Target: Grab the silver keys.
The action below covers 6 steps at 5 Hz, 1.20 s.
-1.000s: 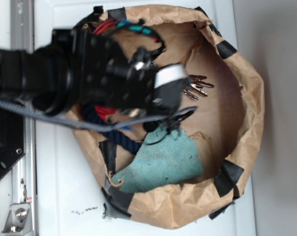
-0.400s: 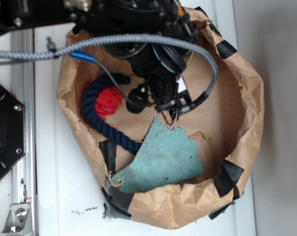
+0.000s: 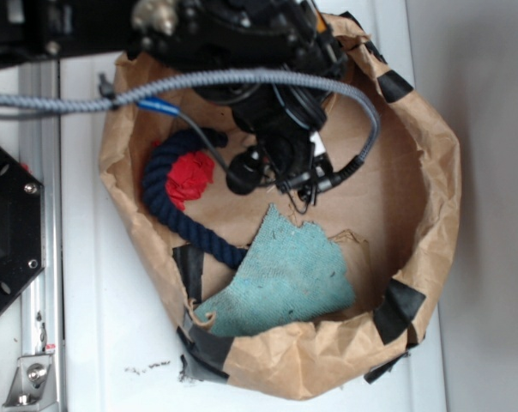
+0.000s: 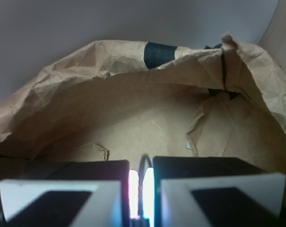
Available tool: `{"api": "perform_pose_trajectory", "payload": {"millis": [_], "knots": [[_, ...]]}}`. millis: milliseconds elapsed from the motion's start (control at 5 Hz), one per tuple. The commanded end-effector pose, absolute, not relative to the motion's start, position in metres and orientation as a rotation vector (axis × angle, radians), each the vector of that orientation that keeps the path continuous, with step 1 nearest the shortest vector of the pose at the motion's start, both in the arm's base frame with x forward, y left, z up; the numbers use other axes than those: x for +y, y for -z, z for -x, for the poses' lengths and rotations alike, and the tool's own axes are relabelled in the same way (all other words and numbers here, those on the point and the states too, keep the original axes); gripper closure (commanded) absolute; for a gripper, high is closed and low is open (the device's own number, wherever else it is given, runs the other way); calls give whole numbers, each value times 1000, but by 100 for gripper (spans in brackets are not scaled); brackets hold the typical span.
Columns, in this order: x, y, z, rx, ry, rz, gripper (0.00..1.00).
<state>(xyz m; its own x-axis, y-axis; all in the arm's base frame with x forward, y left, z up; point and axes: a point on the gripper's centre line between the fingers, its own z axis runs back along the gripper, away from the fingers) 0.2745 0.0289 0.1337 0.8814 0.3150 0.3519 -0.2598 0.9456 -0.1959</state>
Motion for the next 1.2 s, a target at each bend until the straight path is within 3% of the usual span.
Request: {"api": "perform_pose_trajectory", "payload": {"millis": [0, 200, 800, 1000], "knots": [[15, -113, -283, -347, -260, 17, 100], [8, -69, -288, -301, -245, -108, 100], [9, -93, -288, -327, -245, 0, 100], [9, -93, -288, -307, -244, -11, 100]]}}
